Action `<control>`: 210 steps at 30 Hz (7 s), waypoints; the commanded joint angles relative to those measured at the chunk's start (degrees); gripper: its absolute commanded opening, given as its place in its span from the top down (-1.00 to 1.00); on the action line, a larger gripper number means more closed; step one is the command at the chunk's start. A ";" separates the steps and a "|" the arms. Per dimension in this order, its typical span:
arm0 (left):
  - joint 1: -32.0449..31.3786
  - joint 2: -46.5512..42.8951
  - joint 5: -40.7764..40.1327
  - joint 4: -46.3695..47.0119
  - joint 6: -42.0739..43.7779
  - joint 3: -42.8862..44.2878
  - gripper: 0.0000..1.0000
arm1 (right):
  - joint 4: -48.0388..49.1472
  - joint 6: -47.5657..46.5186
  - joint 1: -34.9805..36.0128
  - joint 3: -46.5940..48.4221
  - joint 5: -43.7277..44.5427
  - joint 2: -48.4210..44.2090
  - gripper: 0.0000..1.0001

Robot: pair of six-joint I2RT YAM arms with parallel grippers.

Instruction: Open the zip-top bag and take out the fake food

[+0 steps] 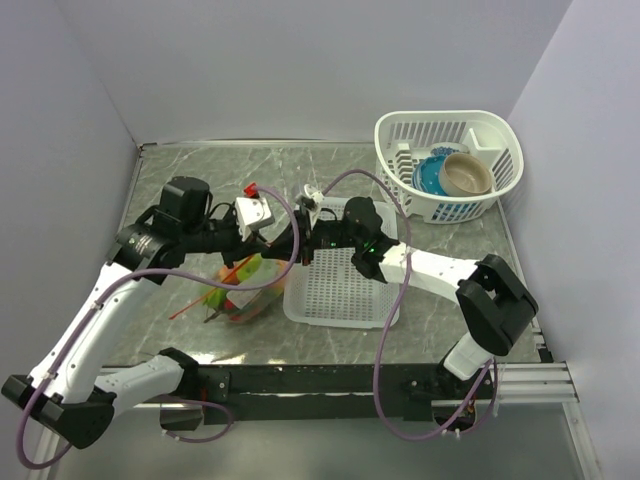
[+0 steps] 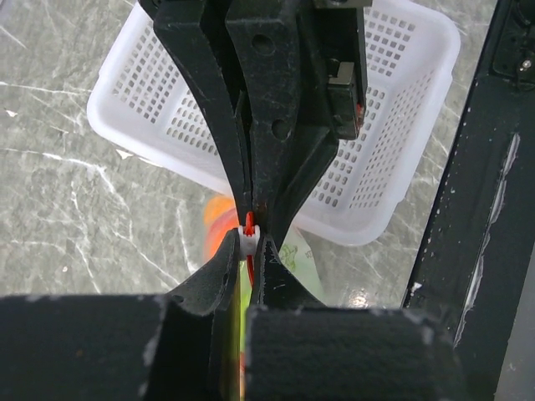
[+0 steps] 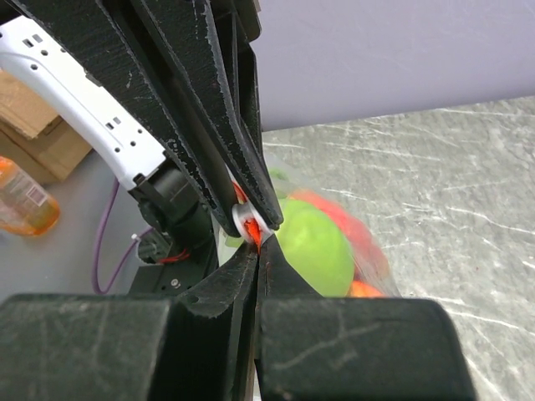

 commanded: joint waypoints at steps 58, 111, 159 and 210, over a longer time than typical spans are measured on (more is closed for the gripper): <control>2.75 -12.09 -25.33 0.83 -11.11 -3.68 -0.99 | 12.01 11.90 -8.37 8.77 7.84 6.32 0.99; 2.83 -7.51 -42.81 17.64 -7.34 -12.22 0.98 | -9.60 0.92 -7.75 3.40 13.02 -4.13 0.39; 5.56 -4.71 -26.56 -2.40 -13.49 -5.90 -0.31 | -19.63 -2.69 27.22 3.14 73.39 8.95 -0.34; 20.40 20.96 -35.52 19.92 -3.30 -19.68 -0.43 | -37.36 -5.68 31.89 -4.25 72.09 -7.12 0.96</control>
